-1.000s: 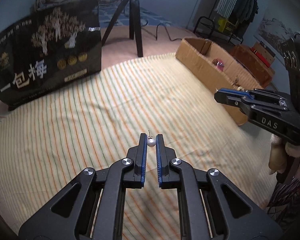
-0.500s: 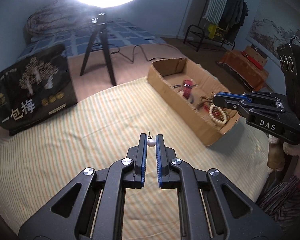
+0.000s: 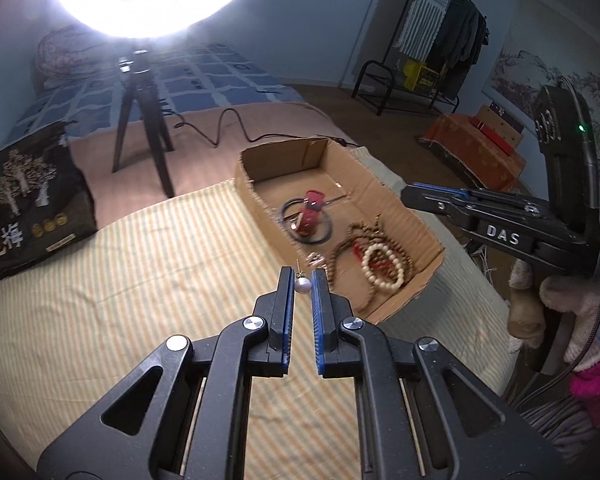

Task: Organize jewelry
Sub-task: 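Carry the pearl earring with the right tool over the cardboard box, then open the right tool to drop the earring into the box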

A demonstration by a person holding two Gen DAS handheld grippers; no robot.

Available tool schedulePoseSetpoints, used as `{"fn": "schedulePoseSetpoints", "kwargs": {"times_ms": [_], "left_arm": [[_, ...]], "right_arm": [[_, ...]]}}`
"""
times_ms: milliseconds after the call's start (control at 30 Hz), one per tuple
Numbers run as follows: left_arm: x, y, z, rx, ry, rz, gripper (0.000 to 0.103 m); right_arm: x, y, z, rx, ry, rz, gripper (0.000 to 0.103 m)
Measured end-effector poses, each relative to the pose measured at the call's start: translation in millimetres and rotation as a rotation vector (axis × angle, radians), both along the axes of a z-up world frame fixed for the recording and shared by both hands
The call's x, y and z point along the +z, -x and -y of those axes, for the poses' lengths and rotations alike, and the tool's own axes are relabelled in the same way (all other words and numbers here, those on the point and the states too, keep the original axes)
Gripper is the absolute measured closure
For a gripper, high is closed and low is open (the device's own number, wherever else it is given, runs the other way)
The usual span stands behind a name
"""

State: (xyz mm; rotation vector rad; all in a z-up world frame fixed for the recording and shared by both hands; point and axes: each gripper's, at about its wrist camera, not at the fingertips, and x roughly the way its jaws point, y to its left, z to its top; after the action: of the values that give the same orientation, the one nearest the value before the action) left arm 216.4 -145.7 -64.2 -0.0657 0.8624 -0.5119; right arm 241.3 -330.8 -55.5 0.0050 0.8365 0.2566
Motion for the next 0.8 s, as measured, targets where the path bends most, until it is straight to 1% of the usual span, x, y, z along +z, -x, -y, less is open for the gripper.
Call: {"fn": "schedulePoseSetpoints", "kwargs": {"times_ms": [333,600,800], "left_arm": [[-4.6,-17.7,46.6,-0.024,-0.028,0.014,0.096],[-14.4,-30.0,64.0,-0.014,-0.030,0.003,0.096],[-21.4,-34.9,74.5,-0.023,-0.044,-0.009,0.096]], "right_arm": [[-4.3,-33.0,20.7,0.012,0.023,0.000,0.096],[-16.3,-57.4,21.2,0.026,0.016,-0.021,0.096],[-25.1,-66.1,24.1,0.023,0.002,-0.041,0.096]]}}
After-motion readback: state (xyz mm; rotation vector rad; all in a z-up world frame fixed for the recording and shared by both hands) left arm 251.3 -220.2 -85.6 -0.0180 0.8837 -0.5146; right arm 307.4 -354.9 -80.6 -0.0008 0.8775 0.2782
